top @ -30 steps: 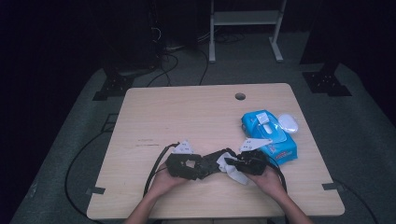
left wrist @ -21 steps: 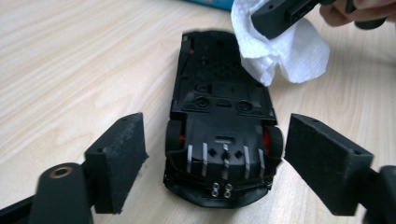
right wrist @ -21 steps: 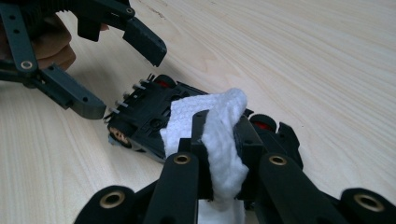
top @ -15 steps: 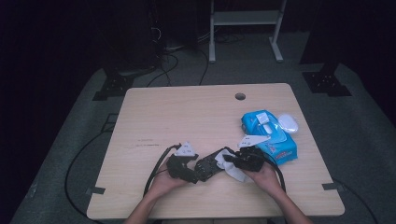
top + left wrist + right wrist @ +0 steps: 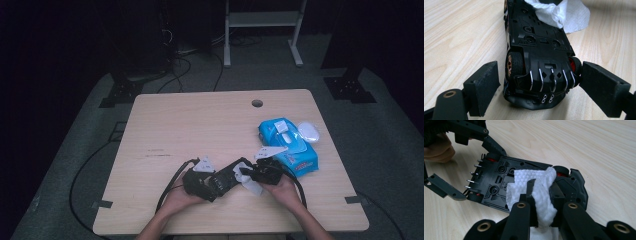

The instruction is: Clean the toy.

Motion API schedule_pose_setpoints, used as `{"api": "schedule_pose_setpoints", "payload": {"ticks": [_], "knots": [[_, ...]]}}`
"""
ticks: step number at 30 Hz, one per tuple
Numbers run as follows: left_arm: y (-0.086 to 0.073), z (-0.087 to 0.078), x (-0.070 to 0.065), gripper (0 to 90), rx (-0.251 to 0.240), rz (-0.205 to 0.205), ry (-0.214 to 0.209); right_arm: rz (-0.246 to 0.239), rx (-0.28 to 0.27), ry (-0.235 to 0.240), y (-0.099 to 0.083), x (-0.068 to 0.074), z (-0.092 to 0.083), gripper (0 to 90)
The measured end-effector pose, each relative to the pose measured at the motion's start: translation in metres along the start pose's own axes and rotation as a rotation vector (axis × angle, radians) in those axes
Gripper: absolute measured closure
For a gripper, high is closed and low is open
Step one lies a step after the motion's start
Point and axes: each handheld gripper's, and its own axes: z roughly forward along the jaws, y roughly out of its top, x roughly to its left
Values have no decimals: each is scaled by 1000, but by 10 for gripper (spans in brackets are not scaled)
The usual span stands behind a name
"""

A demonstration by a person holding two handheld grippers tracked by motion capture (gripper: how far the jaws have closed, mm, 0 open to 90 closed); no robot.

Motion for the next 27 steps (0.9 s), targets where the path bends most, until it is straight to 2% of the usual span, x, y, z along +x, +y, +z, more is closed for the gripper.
{"api": "schedule_pose_setpoints", "payload": {"ticks": [9, 16, 22, 27], "knots": [[-1, -1, -6, 155, 20, 33, 1, 1, 2, 3, -1, 0, 1, 810], [-2, 2, -3, 162, 38, 34, 28, 1, 12, 17, -2, 3, 1, 810], [-2, 2, 0, 170, 20, 18, 47, 5, 15, 34, -2, 6, 2, 810], [-2, 3, 1, 176, 29, 28, 58, 1, 20, 40, -1, 10, 3, 810]]}}
